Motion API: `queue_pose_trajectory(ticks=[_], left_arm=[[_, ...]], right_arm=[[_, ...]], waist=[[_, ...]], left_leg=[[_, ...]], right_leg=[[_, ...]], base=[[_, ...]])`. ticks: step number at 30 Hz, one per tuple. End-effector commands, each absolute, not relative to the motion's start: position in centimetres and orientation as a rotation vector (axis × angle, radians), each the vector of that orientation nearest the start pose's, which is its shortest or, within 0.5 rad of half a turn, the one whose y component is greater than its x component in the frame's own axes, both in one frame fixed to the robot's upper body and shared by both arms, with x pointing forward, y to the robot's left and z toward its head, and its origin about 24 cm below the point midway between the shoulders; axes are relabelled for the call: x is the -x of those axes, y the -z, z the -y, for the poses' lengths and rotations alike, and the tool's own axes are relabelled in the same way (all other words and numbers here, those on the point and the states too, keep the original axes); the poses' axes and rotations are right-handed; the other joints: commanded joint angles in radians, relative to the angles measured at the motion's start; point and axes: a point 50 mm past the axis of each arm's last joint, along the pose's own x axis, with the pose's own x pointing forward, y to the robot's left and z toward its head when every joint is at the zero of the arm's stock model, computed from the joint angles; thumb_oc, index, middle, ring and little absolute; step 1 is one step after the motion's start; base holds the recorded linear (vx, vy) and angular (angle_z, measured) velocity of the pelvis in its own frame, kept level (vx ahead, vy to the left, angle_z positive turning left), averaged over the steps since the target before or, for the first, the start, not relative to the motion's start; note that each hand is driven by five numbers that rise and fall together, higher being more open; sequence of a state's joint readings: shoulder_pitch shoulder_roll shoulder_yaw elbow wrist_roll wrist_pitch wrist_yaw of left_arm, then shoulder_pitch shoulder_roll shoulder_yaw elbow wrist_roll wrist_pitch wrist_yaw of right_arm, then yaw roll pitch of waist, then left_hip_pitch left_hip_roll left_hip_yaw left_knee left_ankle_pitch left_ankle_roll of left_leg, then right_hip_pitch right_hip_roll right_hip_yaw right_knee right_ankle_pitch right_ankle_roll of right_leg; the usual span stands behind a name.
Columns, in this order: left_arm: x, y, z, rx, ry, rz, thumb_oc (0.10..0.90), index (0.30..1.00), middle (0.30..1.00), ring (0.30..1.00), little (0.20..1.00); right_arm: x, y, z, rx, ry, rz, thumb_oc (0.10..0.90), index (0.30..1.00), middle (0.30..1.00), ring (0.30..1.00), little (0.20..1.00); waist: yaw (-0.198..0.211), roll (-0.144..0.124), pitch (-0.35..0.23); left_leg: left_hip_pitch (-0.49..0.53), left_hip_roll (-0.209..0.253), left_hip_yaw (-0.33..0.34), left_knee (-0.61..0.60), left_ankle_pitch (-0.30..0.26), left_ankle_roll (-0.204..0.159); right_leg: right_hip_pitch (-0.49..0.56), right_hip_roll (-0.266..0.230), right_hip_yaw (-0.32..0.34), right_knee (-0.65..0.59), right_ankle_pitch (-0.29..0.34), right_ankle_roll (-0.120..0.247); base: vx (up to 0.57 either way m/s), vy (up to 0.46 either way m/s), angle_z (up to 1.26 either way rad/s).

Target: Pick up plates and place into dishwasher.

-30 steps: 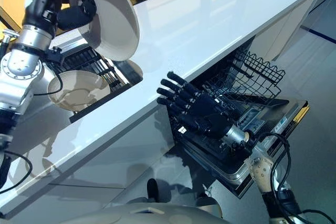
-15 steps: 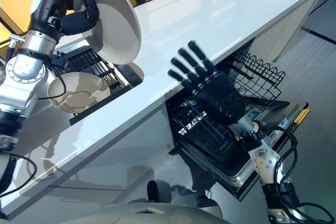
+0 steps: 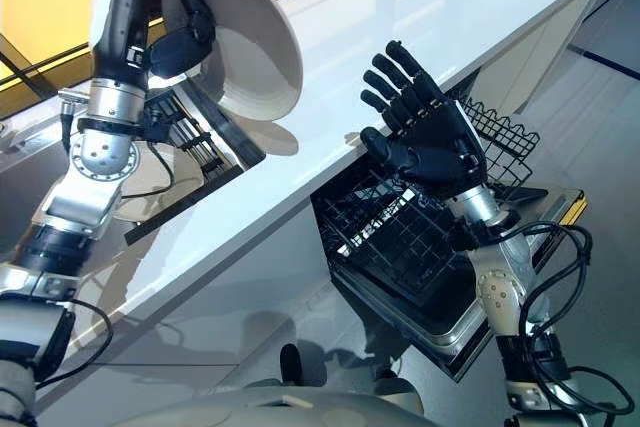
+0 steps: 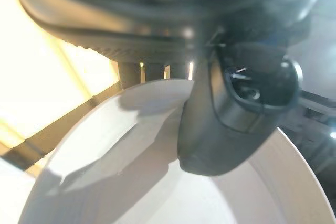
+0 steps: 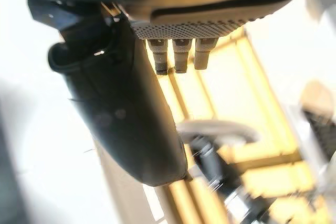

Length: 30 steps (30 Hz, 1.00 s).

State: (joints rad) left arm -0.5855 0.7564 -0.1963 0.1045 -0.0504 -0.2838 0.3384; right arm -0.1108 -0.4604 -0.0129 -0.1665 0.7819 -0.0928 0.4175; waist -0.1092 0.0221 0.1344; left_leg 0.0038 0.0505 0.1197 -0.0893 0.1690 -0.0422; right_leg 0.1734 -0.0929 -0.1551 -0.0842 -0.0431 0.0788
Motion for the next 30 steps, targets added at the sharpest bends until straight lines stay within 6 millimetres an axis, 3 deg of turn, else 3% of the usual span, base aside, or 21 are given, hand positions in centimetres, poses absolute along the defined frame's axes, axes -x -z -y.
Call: queue_pose_trajectory(ticks=[1,7,15,30], left_arm=[[-29.5,-30.2,-20.5,-0.572,-0.267,1.095,0.100,0.300,0.300,0.300,0.200],[-29.3,-29.7,-19.4,-0.574,-0.251,1.102,0.100,0.300,0.300,0.300,0.200],[-30.0,-29.6,-18.5,-0.605,-0.240,1.110,0.100,0.300,0.300,0.300,0.200],[-31.1,-27.1,-18.5,-0.612,-0.247,1.085,0.100,0.300,0.300,0.300,0.200]], right_arm=[[-26.0,-20.0,18.1,0.066,-0.478,0.693,0.800,0.900,0.900,0.900,0.900],[-26.4,-20.3,17.0,0.168,-0.477,0.681,0.800,0.900,0.900,0.900,0.900],[-27.2,-20.8,15.7,0.098,-0.515,0.679,0.800,0.900,0.900,0.900,0.900],[-27.2,-22.0,15.7,0.000,-0.541,0.743,0.800,0.900,0.900,0.900,0.900]], waist=[[0.011,-0.013,-0.073],[0.017,-0.017,-0.074],[0.025,-0.018,-0.075],[0.021,-0.028,-0.084]], left_leg=[[0.110,-0.064,-0.006,0.002,-0.163,0.006],[0.111,-0.064,-0.005,0.002,-0.162,0.006],[0.115,-0.066,-0.007,0.002,-0.167,0.009],[0.119,-0.062,0.003,0.002,-0.169,0.007]], right_leg=[[-0.064,0.017,-0.017,0.008,0.088,0.022],[-0.064,0.018,-0.012,0.008,0.092,0.023],[-0.062,0.018,-0.015,0.010,0.091,0.022],[-0.062,0.019,-0.008,0.006,0.095,0.023]], base=[[-0.01,-0.005,-0.04],[0.00,-0.002,-0.01],[0.00,0.000,0.00],[0.00,0.000,0.00]])
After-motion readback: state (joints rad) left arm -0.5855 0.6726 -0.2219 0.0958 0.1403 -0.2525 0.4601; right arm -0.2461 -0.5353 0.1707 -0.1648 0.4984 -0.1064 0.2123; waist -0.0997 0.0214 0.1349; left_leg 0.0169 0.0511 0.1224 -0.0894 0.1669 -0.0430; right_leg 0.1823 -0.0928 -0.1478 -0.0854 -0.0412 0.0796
